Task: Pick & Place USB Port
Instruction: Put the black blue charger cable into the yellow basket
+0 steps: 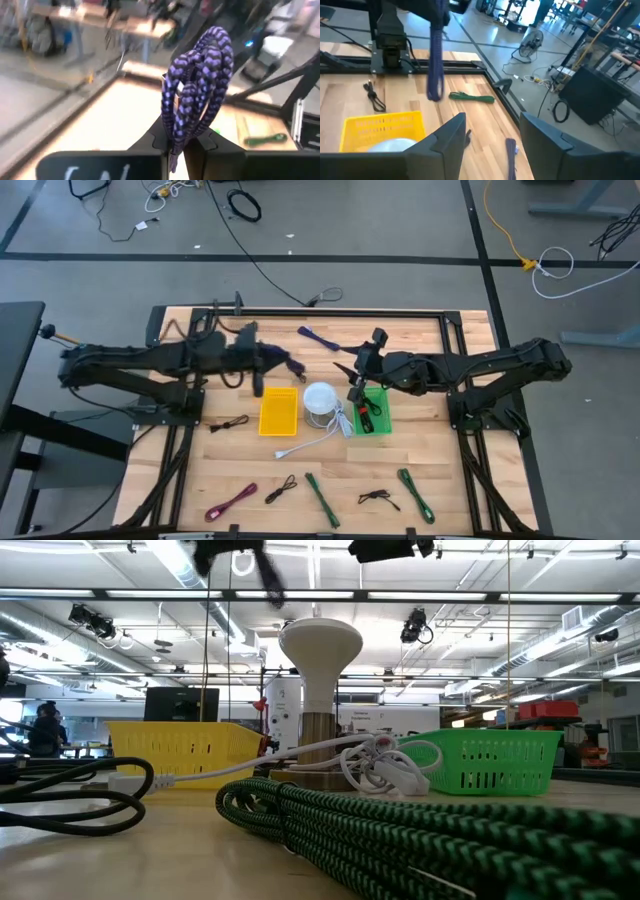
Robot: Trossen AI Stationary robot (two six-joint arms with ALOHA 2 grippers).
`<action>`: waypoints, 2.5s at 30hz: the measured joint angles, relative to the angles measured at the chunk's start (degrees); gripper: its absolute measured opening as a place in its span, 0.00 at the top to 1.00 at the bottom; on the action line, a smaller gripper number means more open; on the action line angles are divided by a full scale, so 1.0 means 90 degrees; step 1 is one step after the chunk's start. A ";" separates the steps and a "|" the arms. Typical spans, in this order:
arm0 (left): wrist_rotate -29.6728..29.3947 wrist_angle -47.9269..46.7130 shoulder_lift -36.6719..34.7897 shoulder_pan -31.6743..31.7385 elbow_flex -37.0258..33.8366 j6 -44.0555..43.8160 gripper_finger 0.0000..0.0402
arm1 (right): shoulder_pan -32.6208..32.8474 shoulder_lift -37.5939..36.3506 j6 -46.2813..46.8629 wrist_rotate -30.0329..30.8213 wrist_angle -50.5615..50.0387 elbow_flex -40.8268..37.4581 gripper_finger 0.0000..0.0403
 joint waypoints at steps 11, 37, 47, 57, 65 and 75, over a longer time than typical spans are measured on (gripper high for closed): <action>0.0096 -0.3000 -0.0095 -0.0241 -0.0010 -0.2361 0.93 | -0.0237 0.0000 -0.0100 -0.0007 -0.0222 0.0000 0.53; 0.0778 -0.1449 0.1138 -0.0744 -0.1372 -0.4306 0.93 | -0.0237 0.0000 0.0041 0.0156 -0.0520 0.0000 0.53; 0.1011 -0.1192 0.1567 -0.0744 -0.1409 -0.4496 0.93 | -0.0237 0.0000 0.0041 0.0156 -0.0529 0.0000 0.53; 0.0689 -0.1105 0.1833 -0.0744 -0.1411 -0.4477 0.86 | -0.0237 0.0002 0.0041 0.0139 -0.0573 0.0000 0.53; 0.0654 -0.1145 0.1819 -0.0744 -0.1411 -0.4297 0.85 | -0.0237 0.0002 0.0041 0.0139 -0.0610 0.0000 0.53; 0.0878 -0.1183 0.1819 -0.0797 -0.1411 -0.4293 0.72 | -0.0237 0.0005 0.0041 0.0139 -0.0690 0.0000 0.53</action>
